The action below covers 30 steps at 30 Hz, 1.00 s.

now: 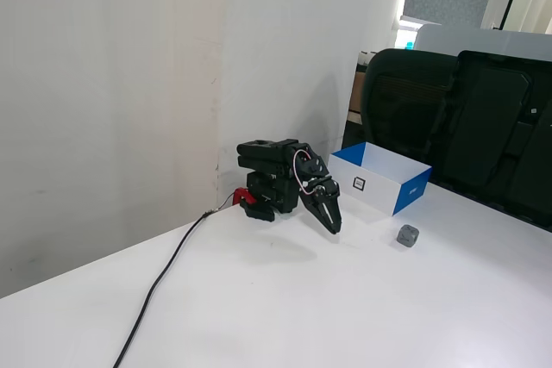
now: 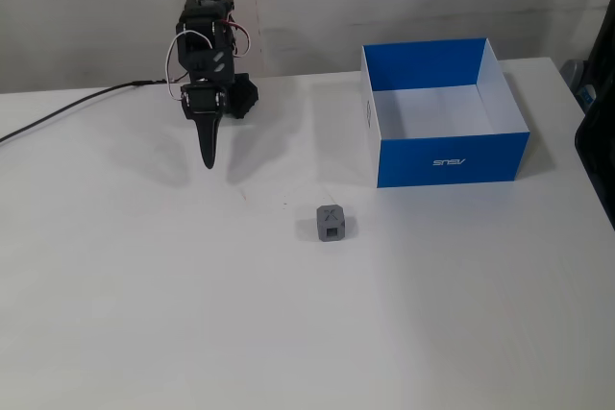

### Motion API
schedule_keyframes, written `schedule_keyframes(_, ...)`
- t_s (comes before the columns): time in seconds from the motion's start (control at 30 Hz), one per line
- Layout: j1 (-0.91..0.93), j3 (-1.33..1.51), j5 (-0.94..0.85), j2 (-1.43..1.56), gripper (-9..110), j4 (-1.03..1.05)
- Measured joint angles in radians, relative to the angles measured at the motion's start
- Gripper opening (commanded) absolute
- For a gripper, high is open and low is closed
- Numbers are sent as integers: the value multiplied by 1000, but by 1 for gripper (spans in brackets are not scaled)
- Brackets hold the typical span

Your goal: Grasp the gray block and put it in the box.

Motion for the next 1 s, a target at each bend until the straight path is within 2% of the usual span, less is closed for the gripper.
schedule_keyframes(0.6,163,-284,61,-14,0,267)
schedule_keyframes(1.0,206,-670,61,-462,0,296)
